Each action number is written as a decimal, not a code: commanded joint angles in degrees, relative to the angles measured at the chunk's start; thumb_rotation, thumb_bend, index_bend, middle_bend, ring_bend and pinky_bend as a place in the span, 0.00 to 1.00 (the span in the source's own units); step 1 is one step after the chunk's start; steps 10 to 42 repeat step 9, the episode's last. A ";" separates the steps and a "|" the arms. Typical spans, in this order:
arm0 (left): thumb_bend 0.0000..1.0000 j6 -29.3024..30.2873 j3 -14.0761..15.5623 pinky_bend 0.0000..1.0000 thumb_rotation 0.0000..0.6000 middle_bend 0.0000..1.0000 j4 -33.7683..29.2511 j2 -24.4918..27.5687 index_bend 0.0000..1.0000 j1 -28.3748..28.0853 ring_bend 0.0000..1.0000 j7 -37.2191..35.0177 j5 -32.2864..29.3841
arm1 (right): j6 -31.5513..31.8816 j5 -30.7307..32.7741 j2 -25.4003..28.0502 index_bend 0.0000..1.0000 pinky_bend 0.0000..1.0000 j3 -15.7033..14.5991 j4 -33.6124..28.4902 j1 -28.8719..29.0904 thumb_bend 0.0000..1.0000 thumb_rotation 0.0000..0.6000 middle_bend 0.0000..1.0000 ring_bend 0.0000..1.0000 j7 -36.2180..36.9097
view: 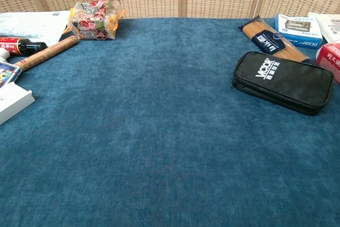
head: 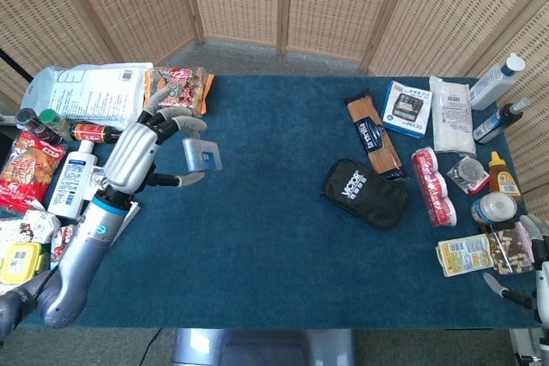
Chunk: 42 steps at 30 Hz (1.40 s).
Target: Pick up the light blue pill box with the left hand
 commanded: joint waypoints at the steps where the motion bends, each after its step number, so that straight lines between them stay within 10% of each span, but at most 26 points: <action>1: 0.15 1.51 -1.31 0.00 1.00 0.76 -1.42 1.89 0.34 1.19 0.29 -1.64 -0.39 | -0.62 0.14 -0.24 0.00 0.00 0.14 0.12 0.48 0.11 1.00 0.01 0.00 -0.08; 42: 0.15 3.74 -2.22 0.00 1.00 0.76 -2.02 3.59 0.33 2.25 0.29 -2.59 -0.37 | -2.11 0.38 -0.62 0.00 0.00 0.53 -0.44 1.86 0.11 1.00 0.01 0.00 -1.17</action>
